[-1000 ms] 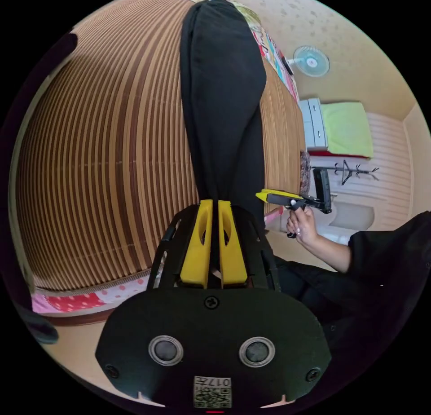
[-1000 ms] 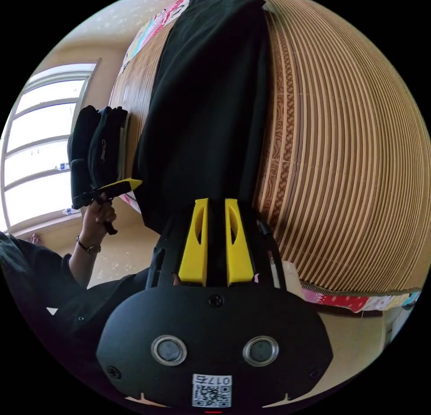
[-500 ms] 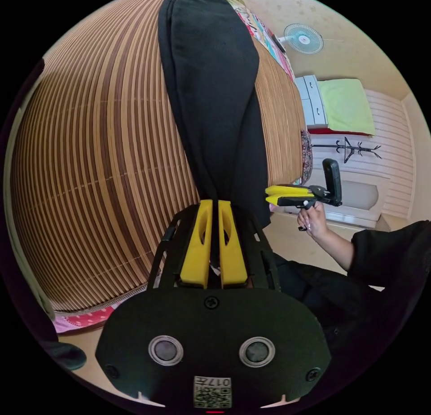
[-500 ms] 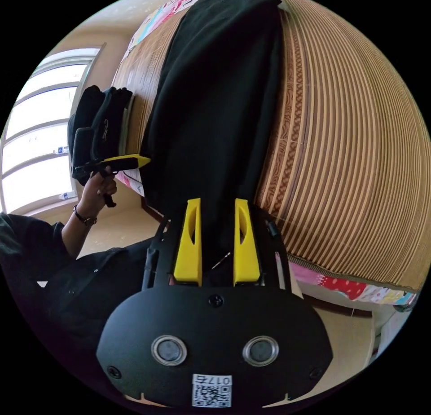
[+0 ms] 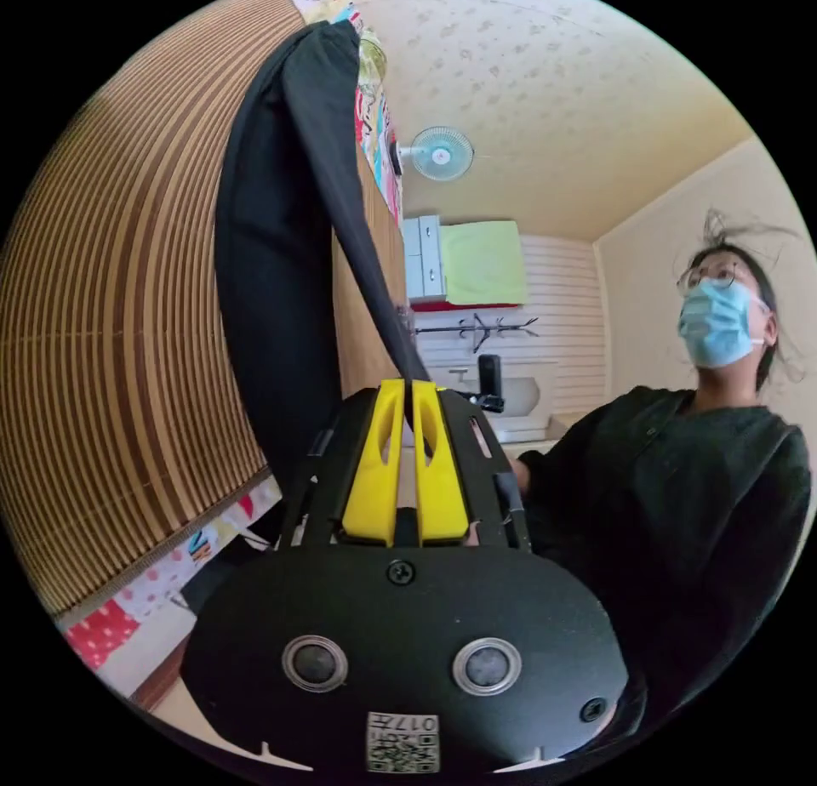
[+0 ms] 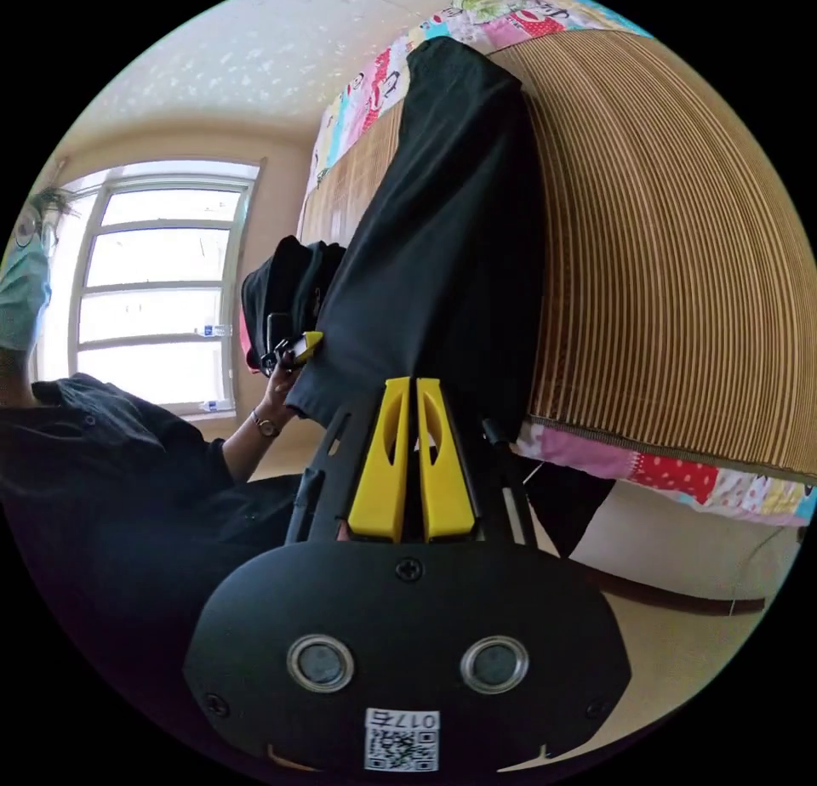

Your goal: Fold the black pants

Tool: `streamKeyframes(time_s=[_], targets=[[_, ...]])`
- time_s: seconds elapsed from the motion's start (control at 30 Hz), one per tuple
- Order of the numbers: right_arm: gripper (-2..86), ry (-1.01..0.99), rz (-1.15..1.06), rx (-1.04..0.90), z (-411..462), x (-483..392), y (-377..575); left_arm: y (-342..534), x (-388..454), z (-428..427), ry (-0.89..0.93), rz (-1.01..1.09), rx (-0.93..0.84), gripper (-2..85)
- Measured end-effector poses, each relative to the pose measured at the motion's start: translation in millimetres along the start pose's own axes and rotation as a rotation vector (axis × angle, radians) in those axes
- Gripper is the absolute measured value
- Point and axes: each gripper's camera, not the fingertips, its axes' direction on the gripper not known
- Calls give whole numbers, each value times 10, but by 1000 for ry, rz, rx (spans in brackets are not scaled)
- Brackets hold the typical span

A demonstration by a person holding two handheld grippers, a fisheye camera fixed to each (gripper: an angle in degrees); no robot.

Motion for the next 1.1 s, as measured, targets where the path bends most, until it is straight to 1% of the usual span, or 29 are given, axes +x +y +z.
streamKeyframes(time_s=[0.03,0.07,0.1,0.17,0.23,0.3,0.4,0.5,0.6,0.63,0.73,0.8,0.93,1.03,1.1], targets=[[18,29,6,-19,38,14,17,89,10,100,-72,0,-30,-5],[18,106,-7,-59,160,58,46,180,-48,224,-147,-23,-58,-4],[18,176,-18,-92,325,153,76,225,-95,285,-181,-37,-68,-3],[18,230,24,-157,608,407,97,414,-382,463,-315,-147,-69,2],[18,228,98,-202,772,641,98,500,-545,485,-378,-248,-46,13],[30,232,158,-139,655,759,118,514,-518,438,-375,-260,-7,34],[64,148,123,-20,339,791,56,403,-248,258,-410,-180,76,71],[86,70,98,33,149,964,-227,116,-184,125,-476,-147,116,99],[107,-28,60,92,1,1191,-712,-301,-315,10,-448,-131,177,117],[112,-47,59,101,-25,1247,-825,-494,-404,-20,-410,-136,187,123],[121,-102,68,139,-131,1493,-1358,-936,-553,-21,-333,-133,186,127],[107,-115,49,111,-115,1591,-1685,-1166,-586,42,-335,-117,147,117],[84,-199,19,5,35,1635,-1919,-1374,-652,186,-341,-144,88,79],[58,-278,41,-22,42,1733,-1881,-1321,-766,260,-234,-171,72,57],[41,-395,71,-13,-48,1865,-1732,-1241,-826,240,-158,-186,82,47]])
